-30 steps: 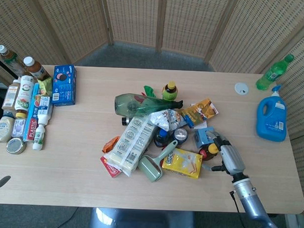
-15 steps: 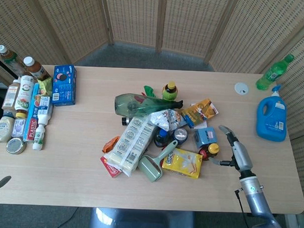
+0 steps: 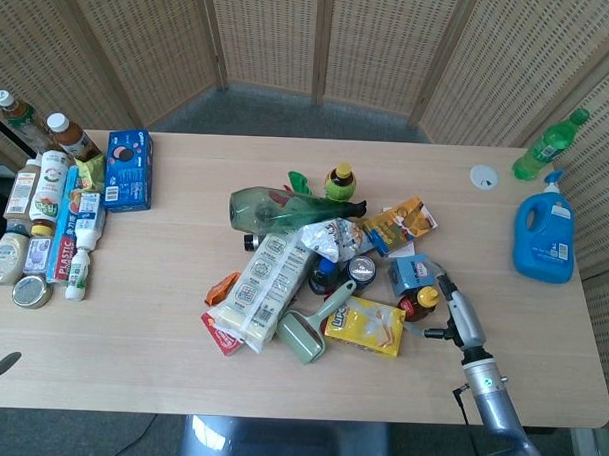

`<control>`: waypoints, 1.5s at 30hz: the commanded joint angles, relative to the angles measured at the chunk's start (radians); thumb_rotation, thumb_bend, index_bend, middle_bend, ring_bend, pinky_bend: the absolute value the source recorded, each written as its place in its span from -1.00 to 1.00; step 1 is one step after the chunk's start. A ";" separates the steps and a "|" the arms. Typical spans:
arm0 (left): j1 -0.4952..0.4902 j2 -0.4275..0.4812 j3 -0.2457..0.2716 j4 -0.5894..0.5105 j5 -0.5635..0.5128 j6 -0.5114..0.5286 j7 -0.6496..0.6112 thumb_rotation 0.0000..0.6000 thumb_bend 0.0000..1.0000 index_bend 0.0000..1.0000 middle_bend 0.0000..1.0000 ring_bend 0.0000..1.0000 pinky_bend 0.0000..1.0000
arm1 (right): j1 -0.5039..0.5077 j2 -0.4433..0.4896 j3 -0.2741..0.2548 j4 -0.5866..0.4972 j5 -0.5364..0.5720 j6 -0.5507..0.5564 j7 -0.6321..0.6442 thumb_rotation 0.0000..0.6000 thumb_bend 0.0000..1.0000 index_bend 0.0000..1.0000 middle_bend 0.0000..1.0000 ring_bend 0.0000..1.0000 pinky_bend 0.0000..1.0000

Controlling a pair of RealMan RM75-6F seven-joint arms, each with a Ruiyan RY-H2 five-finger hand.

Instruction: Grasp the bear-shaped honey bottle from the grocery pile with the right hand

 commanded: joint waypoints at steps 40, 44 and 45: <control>-0.015 0.000 0.002 -0.004 -0.009 -0.035 -0.008 1.00 -1.00 -0.92 -1.00 -1.00 -1.00 | -0.014 -0.217 0.079 0.263 0.027 0.180 0.028 1.00 -1.00 0.27 0.90 0.39 0.96; -0.014 0.004 0.006 -0.006 0.000 -0.033 -0.019 1.00 -1.00 -0.92 -1.00 -1.00 -1.00 | -0.011 -0.160 0.100 0.160 0.017 0.219 -0.016 1.00 -1.00 0.27 0.90 0.39 0.96; -0.013 0.006 0.007 -0.006 0.003 -0.032 -0.024 1.00 -1.00 -0.92 -1.00 -1.00 -1.00 | -0.010 -0.146 0.105 0.132 0.016 0.226 -0.028 1.00 -1.00 0.27 0.90 0.39 0.96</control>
